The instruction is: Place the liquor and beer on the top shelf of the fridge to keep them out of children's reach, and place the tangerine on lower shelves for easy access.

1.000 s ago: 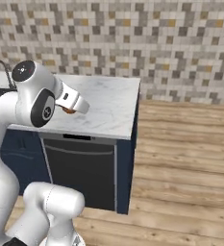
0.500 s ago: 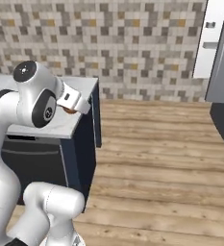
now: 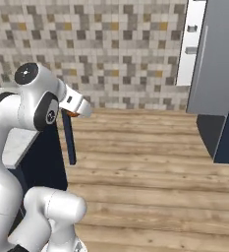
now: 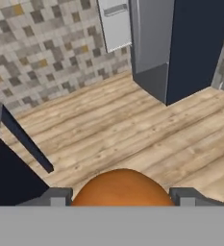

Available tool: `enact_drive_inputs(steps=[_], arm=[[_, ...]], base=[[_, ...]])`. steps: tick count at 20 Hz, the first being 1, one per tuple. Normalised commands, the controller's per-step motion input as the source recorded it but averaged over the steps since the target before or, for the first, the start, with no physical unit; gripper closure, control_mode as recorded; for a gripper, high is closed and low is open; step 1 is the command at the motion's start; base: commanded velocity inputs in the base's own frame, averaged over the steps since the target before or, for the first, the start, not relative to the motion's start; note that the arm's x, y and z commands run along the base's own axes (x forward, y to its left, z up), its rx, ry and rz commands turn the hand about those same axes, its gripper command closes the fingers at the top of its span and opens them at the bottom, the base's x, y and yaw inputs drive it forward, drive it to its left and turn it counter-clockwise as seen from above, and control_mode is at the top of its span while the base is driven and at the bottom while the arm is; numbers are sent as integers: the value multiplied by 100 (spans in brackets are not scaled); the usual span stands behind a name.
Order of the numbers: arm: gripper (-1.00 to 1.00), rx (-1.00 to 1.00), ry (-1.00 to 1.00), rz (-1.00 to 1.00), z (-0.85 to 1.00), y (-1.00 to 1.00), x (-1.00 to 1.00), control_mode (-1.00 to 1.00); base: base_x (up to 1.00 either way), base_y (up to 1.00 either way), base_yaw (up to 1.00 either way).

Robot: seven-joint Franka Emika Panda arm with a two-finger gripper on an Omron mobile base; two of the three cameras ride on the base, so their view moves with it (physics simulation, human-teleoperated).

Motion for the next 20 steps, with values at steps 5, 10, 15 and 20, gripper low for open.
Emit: enact_drive_inputs(steps=[5, 10, 15, 20], arm=[[100, 0, 0, 0, 0, 0, 0, 100], [100, 0, 0, 0, 0, 0, 0, 100], [100, 0, 0, 0, 0, 0, 0, 100], [100, 0, 0, 0, 0, 0, 0, 100]], base=[[100, -27, -5], [100, -16, -9], [100, -11, -18], [94, -6, -25]])
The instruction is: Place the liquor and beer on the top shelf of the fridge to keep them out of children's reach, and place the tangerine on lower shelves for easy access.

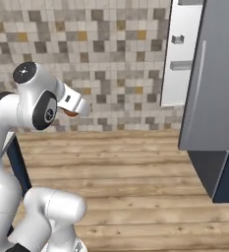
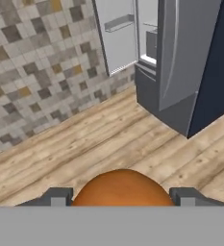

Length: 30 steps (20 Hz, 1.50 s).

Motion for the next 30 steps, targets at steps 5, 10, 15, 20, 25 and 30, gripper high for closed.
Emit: enact_drive_inputs(steps=[5, 10, 15, 20, 25, 30], arm=[[100, 0, 0, 0, 0, 0, 0, 100], [100, 0, 0, 0, 0, 0, 0, 100], [100, 0, 0, 0, 0, 0, 0, 100], [100, 0, 0, 0, 0, 0, 0, 100], [100, 0, 0, 0, 0, 0, 0, 100], [100, 0, 0, 0, 0, 0, 0, 100]], base=[[89, 0, -26], [95, 0, -26], [96, 0, -25], [95, 0, -26], [89, 0, -28], [84, 0, -28]])
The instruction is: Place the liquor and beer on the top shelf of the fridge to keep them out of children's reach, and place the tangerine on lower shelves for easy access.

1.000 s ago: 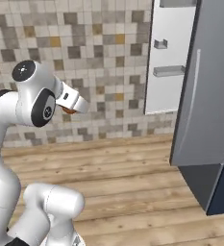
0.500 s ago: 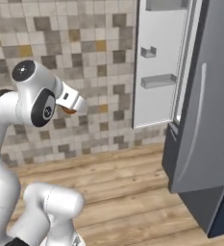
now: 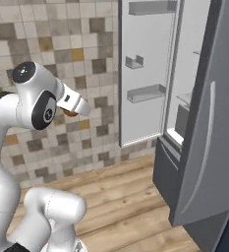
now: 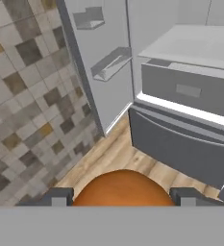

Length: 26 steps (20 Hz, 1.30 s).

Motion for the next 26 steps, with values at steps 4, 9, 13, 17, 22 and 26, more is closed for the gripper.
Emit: enact_drive_inputs(steps=[4, 9, 13, 17, 22, 26], arm=[[100, 0, 0, 0, 0, 0, 0, 100], [100, 0, 0, 0, 0, 0, 0, 100], [100, 0, 0, 0, 0, 0, 0, 100], [100, 0, 0, 0, 0, 0, 0, 100], [100, 0, 0, 0, 0, 0, 0, 100], [100, 0, 0, 0, 0, 0, 0, 100]], base=[[76, 0, -29], [62, -2, -29], [45, -13, -31], [38, -14, -32], [34, -8, -34], [30, 5, -32]])
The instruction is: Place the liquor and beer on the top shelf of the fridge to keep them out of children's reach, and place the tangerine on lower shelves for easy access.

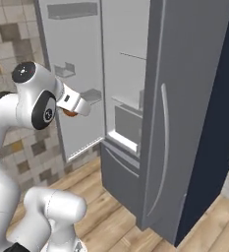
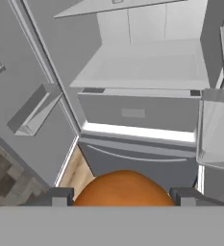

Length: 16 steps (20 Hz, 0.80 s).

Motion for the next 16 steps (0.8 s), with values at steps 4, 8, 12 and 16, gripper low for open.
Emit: enact_drive_inputs(steps=[4, 8, 12, 16], arm=[[100, 0, 0, 0, 0, 0, 0, 100], [100, 0, 0, 0, 0, 0, 0, 100], [100, 0, 0, 0, 0, 0, 0, 100], [100, 0, 0, 0, 0, 0, 0, 100]], base=[[30, 22, -29], [34, 31, -28], [39, 39, -27], [47, 38, -25]])
